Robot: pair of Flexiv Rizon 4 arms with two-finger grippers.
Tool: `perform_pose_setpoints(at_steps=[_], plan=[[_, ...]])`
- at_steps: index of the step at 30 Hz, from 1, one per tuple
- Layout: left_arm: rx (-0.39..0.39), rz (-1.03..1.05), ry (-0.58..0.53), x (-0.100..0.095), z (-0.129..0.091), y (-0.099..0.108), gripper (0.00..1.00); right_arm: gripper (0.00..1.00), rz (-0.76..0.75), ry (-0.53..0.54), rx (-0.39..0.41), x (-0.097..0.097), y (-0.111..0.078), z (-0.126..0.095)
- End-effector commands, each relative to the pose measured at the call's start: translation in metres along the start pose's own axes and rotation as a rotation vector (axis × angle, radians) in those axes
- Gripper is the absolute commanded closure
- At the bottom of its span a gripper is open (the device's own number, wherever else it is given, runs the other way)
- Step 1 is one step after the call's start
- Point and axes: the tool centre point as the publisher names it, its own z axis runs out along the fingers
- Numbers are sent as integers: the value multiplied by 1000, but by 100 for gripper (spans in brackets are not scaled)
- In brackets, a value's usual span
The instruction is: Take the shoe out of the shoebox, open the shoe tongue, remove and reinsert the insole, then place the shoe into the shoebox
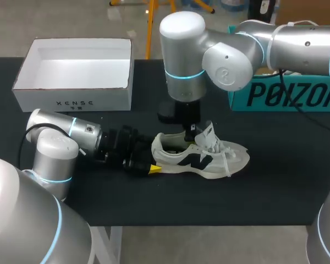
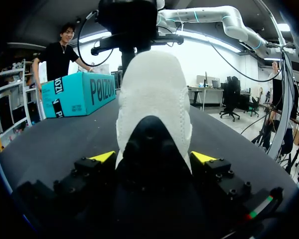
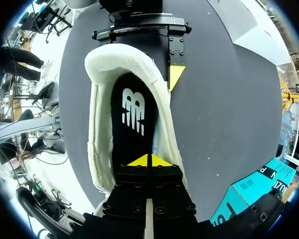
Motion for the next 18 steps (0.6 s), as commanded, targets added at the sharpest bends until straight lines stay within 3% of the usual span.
perform_pose_setpoints(at_steps=[1,4,6,13,18], plan=[[-2,0,3,-2,4,5,100,75,1,5,0,-2,0,2],[-2,0,3,-2,4,5,100,56,1,7,1,-2,0,1],[-2,0,3,-2,4,5,100,53,-1,9,2,-2,0,1],[-2,0,3,-2,4,5,100,53,-3,12,4,-1,-2,3],[-2,0,3,-2,4,5,100,54,-4,20,8,0,4,16]])
